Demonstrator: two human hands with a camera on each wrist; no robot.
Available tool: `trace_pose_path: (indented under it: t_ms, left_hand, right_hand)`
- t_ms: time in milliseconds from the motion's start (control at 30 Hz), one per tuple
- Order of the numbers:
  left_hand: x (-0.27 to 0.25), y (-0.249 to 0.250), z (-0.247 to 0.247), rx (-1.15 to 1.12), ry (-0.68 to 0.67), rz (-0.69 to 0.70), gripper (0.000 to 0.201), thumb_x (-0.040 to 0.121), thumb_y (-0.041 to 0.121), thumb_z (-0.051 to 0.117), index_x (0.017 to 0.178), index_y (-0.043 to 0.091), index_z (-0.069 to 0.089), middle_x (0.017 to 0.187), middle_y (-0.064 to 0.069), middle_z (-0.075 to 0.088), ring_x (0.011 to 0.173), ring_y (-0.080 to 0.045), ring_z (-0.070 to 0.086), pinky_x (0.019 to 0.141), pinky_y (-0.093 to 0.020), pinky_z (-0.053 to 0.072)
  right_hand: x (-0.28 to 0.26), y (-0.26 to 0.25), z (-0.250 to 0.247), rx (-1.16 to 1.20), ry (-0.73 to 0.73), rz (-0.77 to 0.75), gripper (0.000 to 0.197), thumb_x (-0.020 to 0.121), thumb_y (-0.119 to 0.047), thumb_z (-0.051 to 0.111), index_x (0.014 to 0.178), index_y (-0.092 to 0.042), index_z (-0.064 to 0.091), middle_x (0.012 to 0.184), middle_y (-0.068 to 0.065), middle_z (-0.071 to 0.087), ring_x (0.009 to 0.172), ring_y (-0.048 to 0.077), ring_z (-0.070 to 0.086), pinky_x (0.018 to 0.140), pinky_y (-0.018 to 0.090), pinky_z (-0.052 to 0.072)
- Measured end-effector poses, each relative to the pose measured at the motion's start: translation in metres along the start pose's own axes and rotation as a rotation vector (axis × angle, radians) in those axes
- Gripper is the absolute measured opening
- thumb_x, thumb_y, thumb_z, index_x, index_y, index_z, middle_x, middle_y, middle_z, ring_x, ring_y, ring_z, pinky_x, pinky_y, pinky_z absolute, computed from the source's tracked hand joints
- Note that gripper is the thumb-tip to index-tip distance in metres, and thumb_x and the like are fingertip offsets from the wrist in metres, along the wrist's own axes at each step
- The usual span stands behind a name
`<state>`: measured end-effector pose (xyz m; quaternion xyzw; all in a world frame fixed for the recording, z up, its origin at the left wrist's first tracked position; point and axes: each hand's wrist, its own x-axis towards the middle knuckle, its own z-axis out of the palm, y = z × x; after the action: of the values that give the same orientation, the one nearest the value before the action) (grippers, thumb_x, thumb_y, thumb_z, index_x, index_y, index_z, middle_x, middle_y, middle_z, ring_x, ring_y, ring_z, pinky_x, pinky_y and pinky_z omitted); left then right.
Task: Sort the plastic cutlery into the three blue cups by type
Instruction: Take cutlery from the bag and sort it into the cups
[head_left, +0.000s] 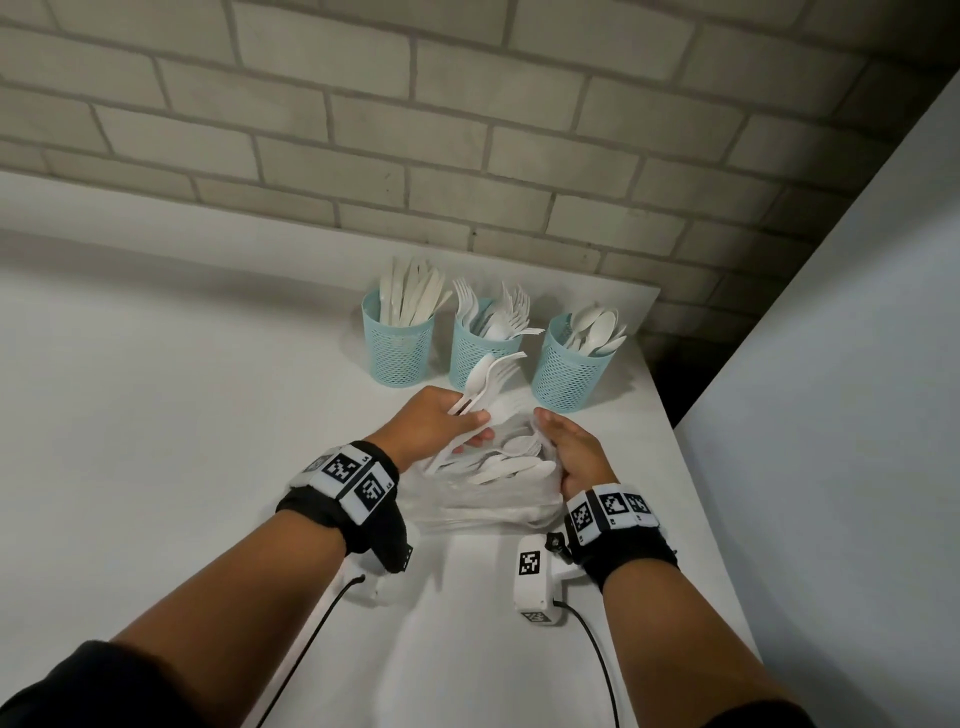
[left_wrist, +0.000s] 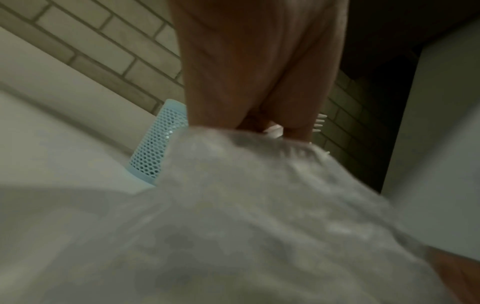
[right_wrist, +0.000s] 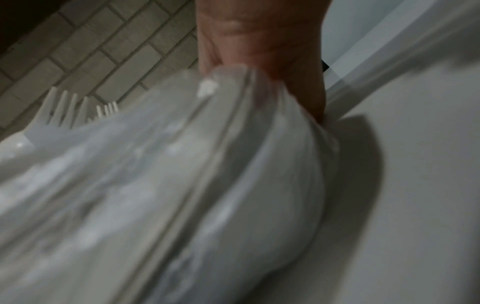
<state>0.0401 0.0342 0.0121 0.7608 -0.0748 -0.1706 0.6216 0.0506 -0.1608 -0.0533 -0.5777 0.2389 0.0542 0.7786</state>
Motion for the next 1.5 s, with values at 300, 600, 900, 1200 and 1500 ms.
trace_pose_path:
  t_ms: [300,600,900,1200,1500]
  left_hand:
    - [0.001,0.015,-0.002,-0.183,0.01,0.02,0.019,0.093,0.018,0.055,0.108,0.008,0.062,0.096,-0.009,0.071,0.077,-0.012,0.07,0.072,-0.022,0.054]
    - [0.006,0.025,0.0,-0.333,-0.079,-0.003,0.018,0.094,0.019,0.052,0.109,0.012,0.06,0.085,0.001,0.073,0.074,-0.006,0.069,0.068,-0.019,0.054]
    - [0.006,0.025,-0.003,-0.415,-0.096,-0.029,0.023,0.096,0.019,0.048,0.108,0.005,0.062,0.095,-0.009,0.071,0.08,-0.014,0.07,0.073,-0.024,0.057]
    - [0.009,0.02,-0.015,-0.518,0.048,-0.091,0.018,0.095,0.02,0.051,0.097,0.005,0.061,0.093,-0.011,0.068,0.076,-0.015,0.071,0.065,-0.02,0.058]
    - [0.012,0.023,-0.015,-0.443,0.141,-0.075,0.026,0.097,0.036,0.044,0.097,0.014,0.059,0.066,0.005,0.039,0.046,-0.002,0.031,0.039,-0.01,0.027]
  right_hand:
    - [-0.026,-0.064,0.003,-0.415,0.141,-0.369,0.007,0.089,-0.019,0.059,0.088,-0.019,0.065,0.087,-0.004,0.062,0.075,0.007,0.054,0.066,0.02,0.042]
    - [-0.063,-0.093,0.055,-0.356,-0.449,-0.294,0.033,0.096,-0.04,0.039,0.105,-0.019,0.063,0.096,0.001,0.071,0.088,0.013,0.068,0.088,0.032,0.054]
    - [-0.044,-0.081,0.075,-0.276,-0.336,-0.288,0.02,0.098,-0.02,0.047,0.09,-0.009,0.062,0.085,0.01,0.067,0.071,0.02,0.065,0.062,0.027,0.054]
    - [-0.022,-0.125,0.079,0.008,-0.093,-0.331,0.017,0.101,-0.009,0.034,0.095,0.0,0.047,0.08,0.017,0.064,0.06,0.021,0.069,0.067,0.034,0.058]
    - [-0.007,-0.147,0.113,0.211,0.147,-0.788,0.012,0.101,-0.007,0.026,0.108,-0.011,0.036,0.081,0.005,0.059,0.07,0.014,0.066,0.067,0.022,0.053]
